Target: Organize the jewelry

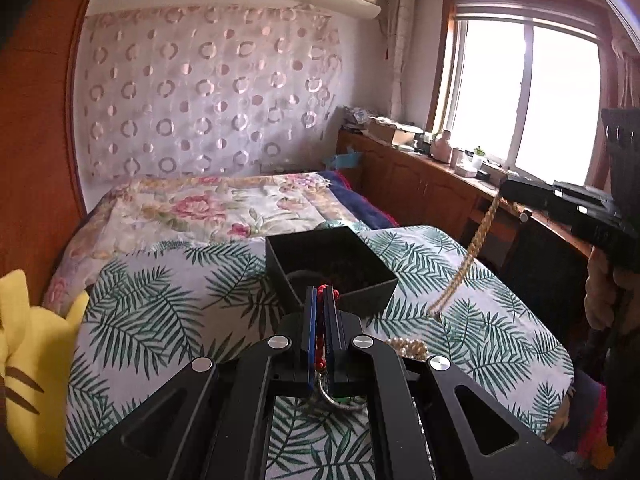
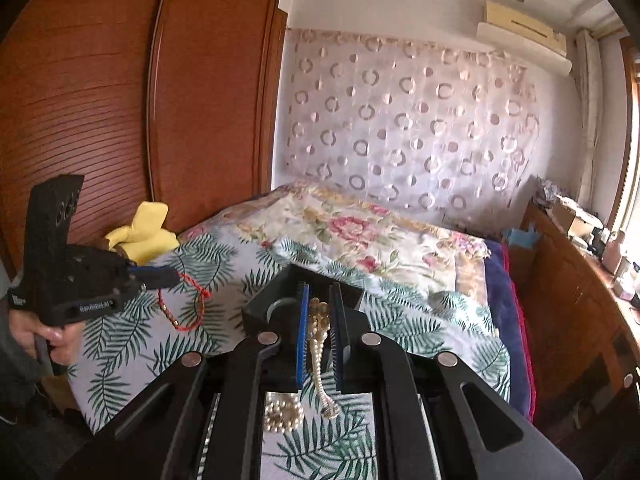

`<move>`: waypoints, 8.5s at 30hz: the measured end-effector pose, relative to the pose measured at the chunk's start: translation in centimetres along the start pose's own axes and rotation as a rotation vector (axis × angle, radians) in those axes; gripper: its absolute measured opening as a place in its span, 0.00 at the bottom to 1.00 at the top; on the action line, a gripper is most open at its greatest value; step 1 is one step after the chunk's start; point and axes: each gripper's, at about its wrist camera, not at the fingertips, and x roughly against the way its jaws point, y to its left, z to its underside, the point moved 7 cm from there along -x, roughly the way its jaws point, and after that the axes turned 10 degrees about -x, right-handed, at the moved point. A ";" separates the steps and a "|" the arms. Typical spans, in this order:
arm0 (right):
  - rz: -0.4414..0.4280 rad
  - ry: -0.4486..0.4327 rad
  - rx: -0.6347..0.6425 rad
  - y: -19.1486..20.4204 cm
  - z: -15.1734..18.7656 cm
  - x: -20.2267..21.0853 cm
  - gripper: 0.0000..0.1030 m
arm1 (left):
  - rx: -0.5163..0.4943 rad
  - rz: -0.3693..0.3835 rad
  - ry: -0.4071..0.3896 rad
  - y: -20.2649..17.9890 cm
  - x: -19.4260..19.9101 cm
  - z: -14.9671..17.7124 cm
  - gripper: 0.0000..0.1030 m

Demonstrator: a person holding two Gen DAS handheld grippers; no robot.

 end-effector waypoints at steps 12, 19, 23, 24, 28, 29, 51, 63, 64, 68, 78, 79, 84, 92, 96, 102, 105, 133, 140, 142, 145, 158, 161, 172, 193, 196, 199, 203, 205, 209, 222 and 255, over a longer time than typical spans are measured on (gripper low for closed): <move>0.023 -0.056 0.052 0.7 -5.8 -2.2 0.11 | -0.021 -0.023 -0.008 0.2 -1.8 -2.5 0.02; 0.045 -0.034 0.050 0.2 -6.6 -4.5 0.11 | -0.026 -0.034 0.001 1.0 -3.5 -3.7 0.02; 0.054 -0.006 0.033 -0.6 -6.0 -6.4 0.11 | -0.017 -0.029 0.013 1.1 -4.6 -3.9 0.02; 0.058 0.000 0.034 -0.7 -5.8 -6.8 0.11 | -0.017 -0.028 0.016 1.0 -4.9 -3.9 0.02; 0.055 0.045 0.017 -1.4 -4.2 -8.5 0.11 | -0.027 -0.029 0.028 0.8 -6.0 -4.2 0.02; 0.049 0.065 0.006 -1.7 -3.6 -9.1 0.11 | -0.029 -0.031 0.033 0.8 -6.5 -4.3 0.02; -0.061 0.235 -0.100 -1.9 3.9 -13.3 0.12 | -0.034 -0.030 0.137 0.5 -13.3 -3.5 0.02; -0.089 0.220 -0.123 -1.6 5.9 -10.9 0.16 | -0.037 -0.065 0.117 0.6 -11.2 -2.7 0.69; -0.091 0.221 -0.122 -1.5 6.3 -10.6 0.18 | -0.038 -0.068 0.115 0.6 -10.8 -2.5 0.78; -0.101 0.220 -0.129 -0.5 8.3 -9.1 0.32 | -0.054 -0.082 0.101 0.4 -9.3 -1.7 0.91; -0.100 0.266 -0.178 0.4 13.7 -6.6 0.55 | -0.054 -0.017 0.160 -0.5 -6.9 2.8 0.93; -0.104 0.276 -0.183 0.6 14.3 -6.5 0.55 | -0.058 -0.016 0.173 -0.6 -6.7 3.5 0.92; -0.094 0.310 -0.189 1.1 16.9 -5.9 0.55 | -0.072 0.002 0.215 -1.2 -6.0 5.7 0.92; -0.083 0.328 -0.181 1.4 18.3 -5.5 0.55 | -0.061 0.035 0.265 -1.8 -5.7 7.7 0.92; -0.086 0.316 -0.198 1.1 18.3 -5.4 0.55 | -0.089 0.044 0.284 -2.5 -6.2 8.1 0.92; -0.086 0.299 -0.205 1.0 18.3 -5.1 0.55 | -0.120 0.062 0.320 -3.8 -7.5 8.3 0.80; -0.085 0.292 -0.202 1.0 18.3 -5.0 0.55 | -0.134 0.063 0.334 -4.3 -8.2 8.3 0.72; -0.078 0.301 -0.193 1.2 18.4 -5.4 0.55 | -0.090 0.022 0.275 -2.7 -4.6 9.0 0.55; -0.084 0.318 -0.178 2.1 18.4 -5.5 0.55 | -0.067 0.000 0.247 -1.9 -3.0 9.2 0.55; -0.095 0.321 -0.170 2.8 18.3 -5.4 0.55 | -0.054 -0.003 0.238 -1.5 -2.5 9.4 0.55; -0.124 0.325 -0.172 4.0 18.0 -5.4 0.62 | -0.043 -0.009 0.227 -1.1 -2.1 9.5 0.55; -0.126 0.402 -0.163 6.0 18.3 -7.8 0.71 | -0.002 -0.037 0.176 0.9 -0.2 9.6 0.56; -0.124 0.413 -0.153 6.5 18.1 -8.6 0.71 | 0.004 -0.038 0.172 1.0 0.0 9.7 0.56; -0.073 0.430 -0.062 7.3 17.8 -10.4 0.76 | 0.017 -0.041 0.170 1.3 0.1 10.2 0.56; -0.092 0.384 -0.036 7.5 17.5 -8.2 0.57 | 0.019 -0.038 0.168 1.1 -0.2 10.3 0.56; -0.093 0.361 -0.042 7.1 16.9 -7.6 0.57 | 0.018 -0.035 0.164 1.1 -0.5 10.0 0.56; -0.087 0.334 -0.046 6.5 16.1 -7.1 0.57 | 0.012 -0.032 0.161 0.8 -0.8 9.4 0.56; -0.074 0.296 -0.038 5.5 14.4 -6.9 0.57 | -0.001 -0.031 0.151 0.7 -1.4 8.3 0.56; -0.062 0.276 -0.033 4.7 13.4 -7.1 0.57 | -0.005 -0.029 0.145 0.8 -1.6 7.8 0.56; -0.038 0.237 -0.035 2.8 11.1 -7.9 0.57 | -0.023 -0.039 0.133 1.0 -2.1 6.3 0.56; -0.024 0.188 -0.077 -1.9 5.6 -14.0 0.57 | -0.041 -0.050 0.124 1.3 -5.4 3.3 0.56; -0.047 0.182 -0.161 -5.2 5.1 -13.5 0.67 | -0.079 -0.045 0.156 0.3 -12.3 -1.6 0.56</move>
